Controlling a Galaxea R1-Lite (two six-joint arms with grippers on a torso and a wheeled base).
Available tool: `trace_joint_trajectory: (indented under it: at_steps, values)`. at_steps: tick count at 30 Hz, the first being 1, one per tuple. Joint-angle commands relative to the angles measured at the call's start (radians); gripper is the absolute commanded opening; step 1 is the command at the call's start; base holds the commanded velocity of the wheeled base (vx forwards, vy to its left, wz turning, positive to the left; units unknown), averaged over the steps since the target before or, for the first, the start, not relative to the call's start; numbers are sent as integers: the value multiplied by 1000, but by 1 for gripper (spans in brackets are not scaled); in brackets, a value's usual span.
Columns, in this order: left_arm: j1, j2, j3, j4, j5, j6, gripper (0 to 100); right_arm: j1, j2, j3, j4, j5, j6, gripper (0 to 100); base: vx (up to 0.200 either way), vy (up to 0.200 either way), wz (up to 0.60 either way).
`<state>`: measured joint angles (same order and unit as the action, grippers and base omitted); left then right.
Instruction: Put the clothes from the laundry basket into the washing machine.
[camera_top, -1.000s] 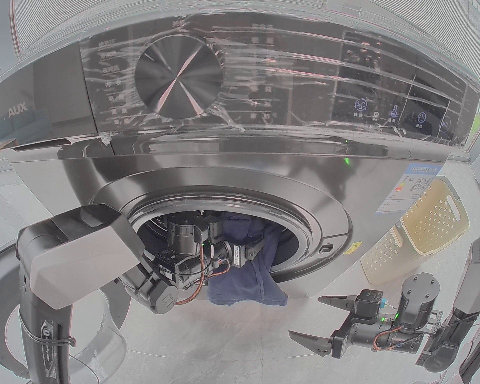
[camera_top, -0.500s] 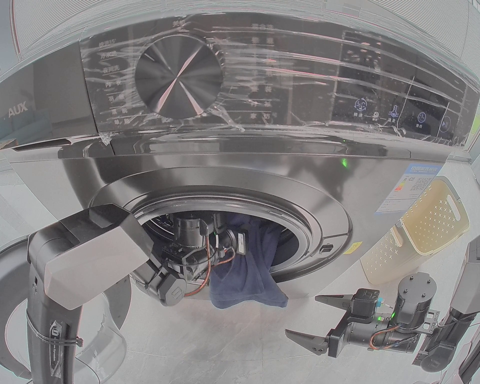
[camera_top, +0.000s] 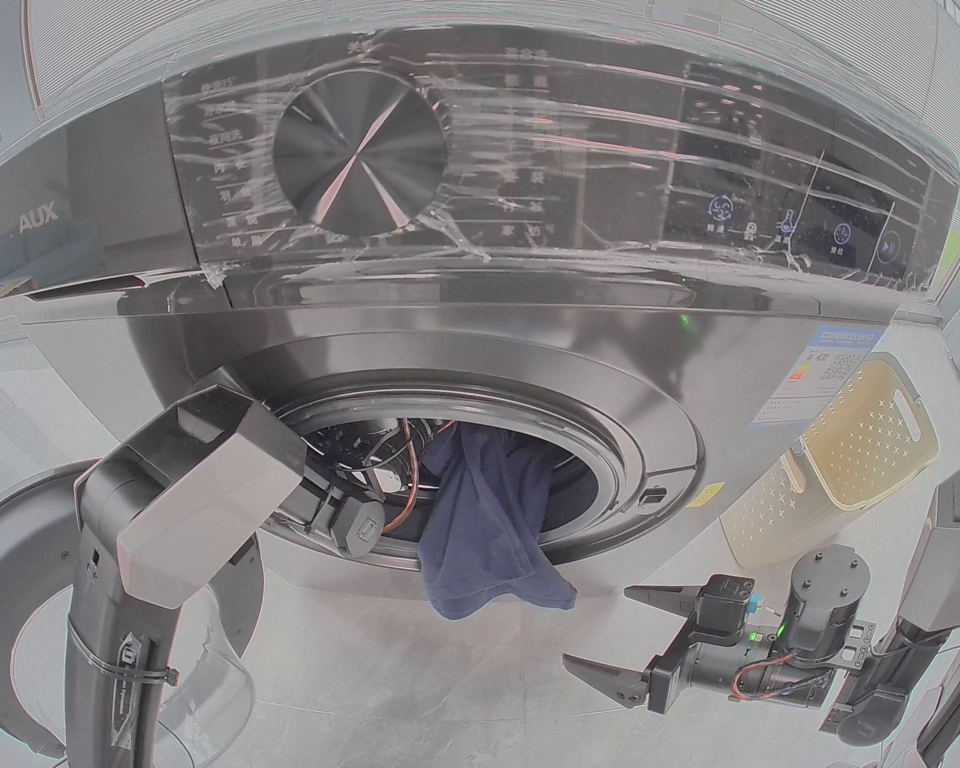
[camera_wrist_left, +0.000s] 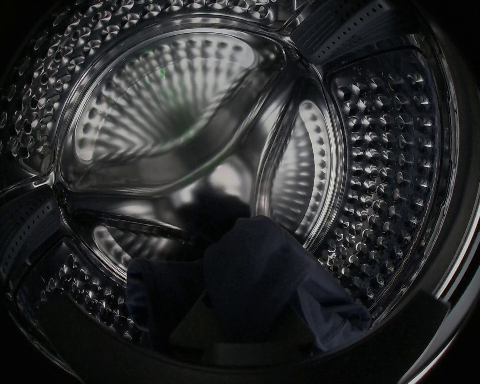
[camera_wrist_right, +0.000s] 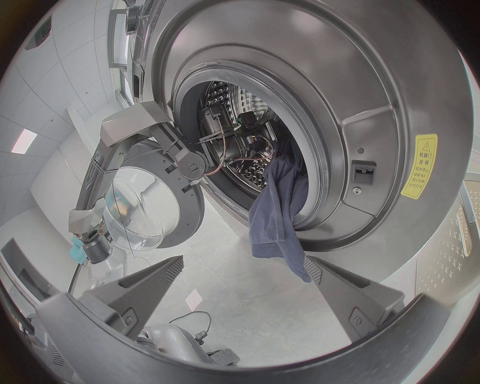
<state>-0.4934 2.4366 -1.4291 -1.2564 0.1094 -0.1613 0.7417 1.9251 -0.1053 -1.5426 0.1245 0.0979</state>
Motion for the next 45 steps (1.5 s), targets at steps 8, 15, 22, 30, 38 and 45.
trace_joint_trajectory:
  at_steps: [8,15,22,30,38,45]
  values:
    - [-20,-90,233,63,-37,0,100,21,0,-1,-1,-16,3,100,0,0,0]
    - [-57,-139,406,97,-120,8,100,21,2,6,-1,-16,3,100,0,0,0]
    - [-71,-88,460,109,-131,45,100,21,3,10,1,-19,3,100,0,0,0]
    - [-50,-62,361,94,-120,43,0,21,2,7,-1,-17,3,100,0,0,0]
    - [-31,41,81,-40,-46,-14,0,21,3,4,-1,-17,3,100,0,0,0]
    - [-4,107,-74,-83,-31,-14,0,21,2,4,-1,-17,3,100,0,0,0]
